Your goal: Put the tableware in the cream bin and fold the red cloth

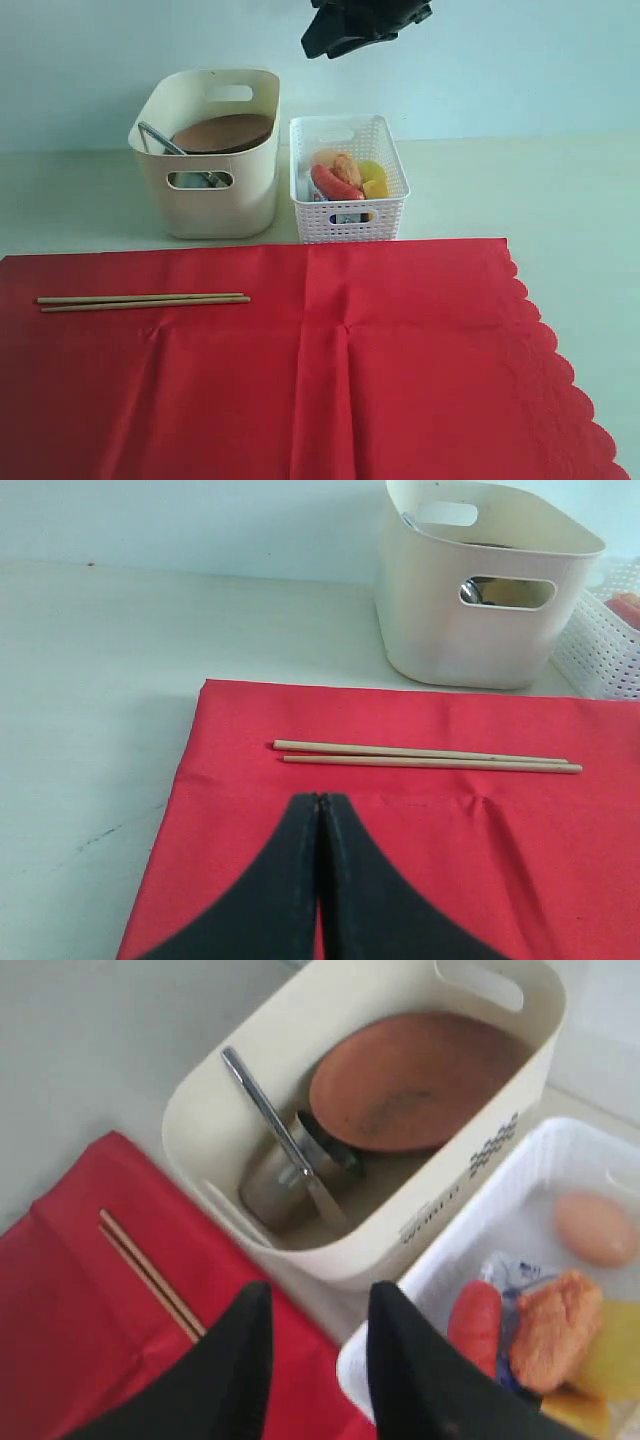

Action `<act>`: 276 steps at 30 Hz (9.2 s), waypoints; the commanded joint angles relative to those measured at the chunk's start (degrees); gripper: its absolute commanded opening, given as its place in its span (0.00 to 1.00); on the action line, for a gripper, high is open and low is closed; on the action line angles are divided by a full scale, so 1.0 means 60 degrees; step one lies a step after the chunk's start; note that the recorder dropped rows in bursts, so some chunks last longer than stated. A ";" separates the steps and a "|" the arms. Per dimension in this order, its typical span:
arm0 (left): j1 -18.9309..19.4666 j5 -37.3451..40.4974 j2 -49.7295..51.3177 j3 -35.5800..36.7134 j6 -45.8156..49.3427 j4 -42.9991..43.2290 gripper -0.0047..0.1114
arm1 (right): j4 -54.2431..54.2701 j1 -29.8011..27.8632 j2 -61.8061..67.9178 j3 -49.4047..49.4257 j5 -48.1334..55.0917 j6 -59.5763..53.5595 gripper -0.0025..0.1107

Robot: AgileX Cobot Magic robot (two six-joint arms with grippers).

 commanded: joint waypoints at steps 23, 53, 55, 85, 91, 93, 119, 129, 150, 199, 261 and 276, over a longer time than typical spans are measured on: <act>-0.0057 -0.0098 -0.0039 0.0031 0.0019 -0.0118 0.04 | -0.2701 -0.0057 -0.7898 0.8736 -0.1632 0.0570 0.02; -0.0057 -0.0098 -0.0039 0.0031 0.0019 -0.0118 0.04 | -0.4752 -0.0057 -1.9398 1.5276 -0.2776 0.2452 0.02; -0.0074 -0.0098 -0.0039 0.0031 0.0019 -0.0118 0.04 | -0.4773 -0.0057 -1.9710 1.5565 -0.2795 0.2623 0.02; -0.1500 -0.0040 0.3729 -0.3475 0.0019 -0.0118 0.04 | -0.4650 -0.0057 -2.0645 1.7228 -0.4504 0.3078 0.02; -0.1703 -0.0040 0.5085 -0.5096 0.0019 -0.0118 0.04 | -0.4650 -0.0057 -2.0645 1.8103 -0.5753 0.3078 0.02; -0.1703 -0.0124 0.5344 -0.5378 0.0019 -0.0118 0.04 | -0.4650 -0.0057 -2.0645 1.8288 -0.5900 0.3078 0.02; -0.1703 -0.0091 0.5597 -0.5434 0.0170 0.0112 0.04 | -0.4153 -0.0057 -2.0645 1.8312 -0.5944 0.2684 0.02; -0.1703 0.0707 1.1548 -0.7072 0.3815 0.0217 0.04 | -0.3832 -0.0057 -2.0645 1.8312 -0.5903 0.2646 0.02; -0.1725 0.5105 1.7939 -1.1739 0.9919 -0.1887 0.43 | -0.3832 -0.0057 -2.0645 1.8312 -0.5980 0.2645 0.02; -0.1708 0.3707 1.8918 -1.1739 1.1524 -0.1487 0.52 | -0.3719 -0.0057 -2.0645 1.8312 -0.5976 0.2643 0.02; -0.1708 0.5169 2.0393 -1.3748 1.2632 -0.1074 0.52 | -0.3732 -0.0057 -2.0645 1.8312 -0.5976 0.2661 0.02; -0.1708 0.5405 2.0498 -1.3748 1.2632 -0.1074 0.47 | -0.3719 -0.0057 -2.0645 1.8312 -0.5976 0.2661 0.02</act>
